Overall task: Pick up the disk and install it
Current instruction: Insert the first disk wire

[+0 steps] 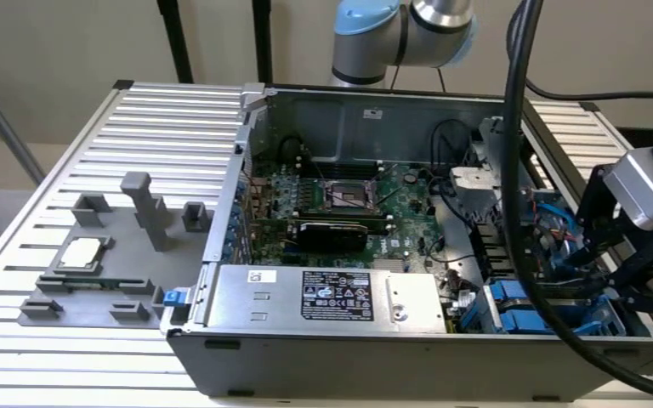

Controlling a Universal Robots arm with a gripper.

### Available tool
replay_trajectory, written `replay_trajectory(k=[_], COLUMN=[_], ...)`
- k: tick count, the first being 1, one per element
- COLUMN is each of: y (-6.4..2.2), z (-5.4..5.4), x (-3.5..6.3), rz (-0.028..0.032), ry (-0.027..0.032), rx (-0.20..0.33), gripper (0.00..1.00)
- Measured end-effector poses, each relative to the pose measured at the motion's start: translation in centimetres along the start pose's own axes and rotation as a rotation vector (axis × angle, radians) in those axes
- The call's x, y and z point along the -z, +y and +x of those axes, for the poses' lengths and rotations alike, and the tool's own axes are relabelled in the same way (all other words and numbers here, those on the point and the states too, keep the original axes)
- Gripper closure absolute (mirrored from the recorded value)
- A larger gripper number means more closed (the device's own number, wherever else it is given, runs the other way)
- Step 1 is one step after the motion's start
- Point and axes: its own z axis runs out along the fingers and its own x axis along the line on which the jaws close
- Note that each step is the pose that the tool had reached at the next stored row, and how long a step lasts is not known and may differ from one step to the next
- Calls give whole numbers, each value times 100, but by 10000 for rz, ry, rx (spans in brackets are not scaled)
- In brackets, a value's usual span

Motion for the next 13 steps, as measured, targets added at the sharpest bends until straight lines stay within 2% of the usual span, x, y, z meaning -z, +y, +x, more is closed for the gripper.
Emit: replay_trajectory(k=[4,8,10,13], y=[-1,-2,-3,-2], z=[9,11,12,9], x=[-10,-24,-26,-30], rz=[189,339,372,379], ry=[35,65,73,69], rx=[291,594,677,689], gripper=[0,0,0,0])
